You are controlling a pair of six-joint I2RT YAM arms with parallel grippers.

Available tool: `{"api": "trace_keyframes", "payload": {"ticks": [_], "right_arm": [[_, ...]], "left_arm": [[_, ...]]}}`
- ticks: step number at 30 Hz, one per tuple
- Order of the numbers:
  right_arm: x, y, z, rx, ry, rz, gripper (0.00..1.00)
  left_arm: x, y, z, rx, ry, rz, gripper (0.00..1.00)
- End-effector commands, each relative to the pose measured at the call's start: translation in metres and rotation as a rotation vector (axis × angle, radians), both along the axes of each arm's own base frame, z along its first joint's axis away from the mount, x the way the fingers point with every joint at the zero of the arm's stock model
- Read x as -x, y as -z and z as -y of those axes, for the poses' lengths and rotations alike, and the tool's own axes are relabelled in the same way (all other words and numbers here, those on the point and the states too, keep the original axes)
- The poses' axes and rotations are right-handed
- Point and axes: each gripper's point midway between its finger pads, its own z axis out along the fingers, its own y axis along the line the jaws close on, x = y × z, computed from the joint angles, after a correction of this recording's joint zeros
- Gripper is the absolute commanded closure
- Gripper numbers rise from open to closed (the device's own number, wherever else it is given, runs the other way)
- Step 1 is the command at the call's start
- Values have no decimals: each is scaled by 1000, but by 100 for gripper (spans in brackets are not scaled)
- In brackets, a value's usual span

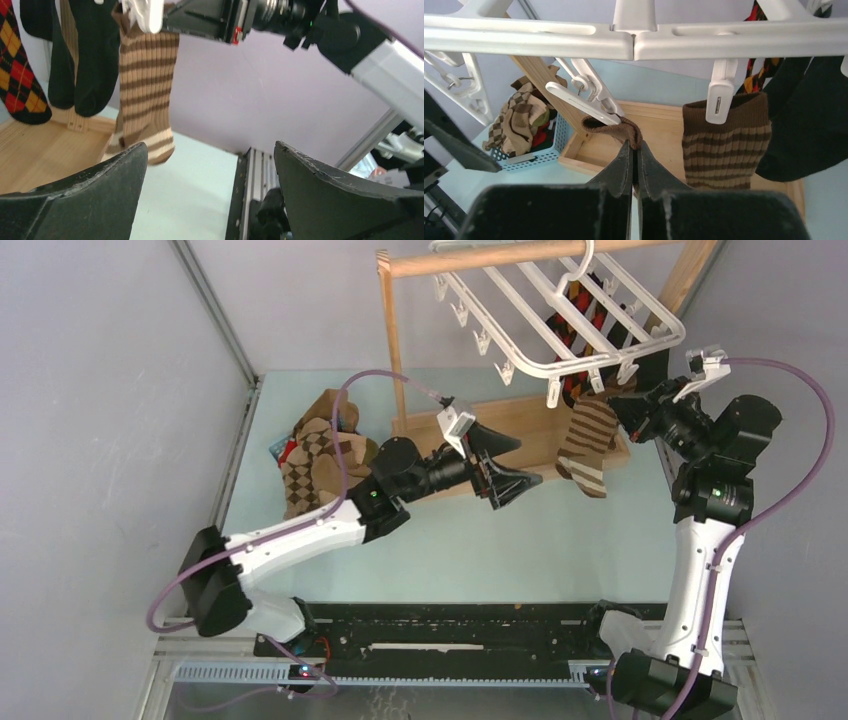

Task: Clip the socks to the hanger
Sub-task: Clamp the sock onto the hanger, then pick up the sock from the bin.

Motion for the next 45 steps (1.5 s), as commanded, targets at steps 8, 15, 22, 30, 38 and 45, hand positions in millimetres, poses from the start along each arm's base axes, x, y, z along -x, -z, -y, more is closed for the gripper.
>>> {"api": "trace_keyframes", "payload": {"ticks": [8,15,22,30,38,45], "right_arm": [[9,-2,9,76,35,39,65],[31,21,24,107,54,-32,38],[69,69,23,63,-2,-135,33],[100,117,1,-5,-117,-214,25],[113,141,-17,55,-155,-245,10],[100,144,0,65,1,-346,8]], "left_arm": [[10,20,-61,-160,-167,95,0],[8,45,-106,-244,-294,5,0],[4,63,-159,-234,-462,-134,0],[9,85,-207,-233,-592,-277,0],[6,124,-232,-338,-650,-419,0],[-7,136,-247,-318,-639,-482,0]]}}
